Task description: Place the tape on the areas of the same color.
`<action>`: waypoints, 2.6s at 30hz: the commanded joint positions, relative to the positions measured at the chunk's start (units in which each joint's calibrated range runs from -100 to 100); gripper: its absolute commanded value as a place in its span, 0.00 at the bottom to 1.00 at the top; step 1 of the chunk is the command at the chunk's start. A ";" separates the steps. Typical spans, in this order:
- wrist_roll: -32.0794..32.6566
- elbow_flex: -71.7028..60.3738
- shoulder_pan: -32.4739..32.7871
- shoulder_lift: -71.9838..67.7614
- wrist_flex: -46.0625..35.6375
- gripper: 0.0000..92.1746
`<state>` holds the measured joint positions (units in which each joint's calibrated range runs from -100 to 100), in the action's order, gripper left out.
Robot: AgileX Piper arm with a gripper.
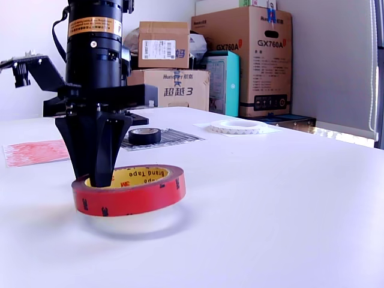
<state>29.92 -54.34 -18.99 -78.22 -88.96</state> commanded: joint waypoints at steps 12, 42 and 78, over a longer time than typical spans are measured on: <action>-14.03 21.94 -2.47 25.37 1.94 0.00; -48.09 68.92 -12.57 48.57 27.74 0.00; -61.27 92.55 -17.54 64.85 40.89 0.00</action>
<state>-30.85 38.07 -36.60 -13.41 -48.64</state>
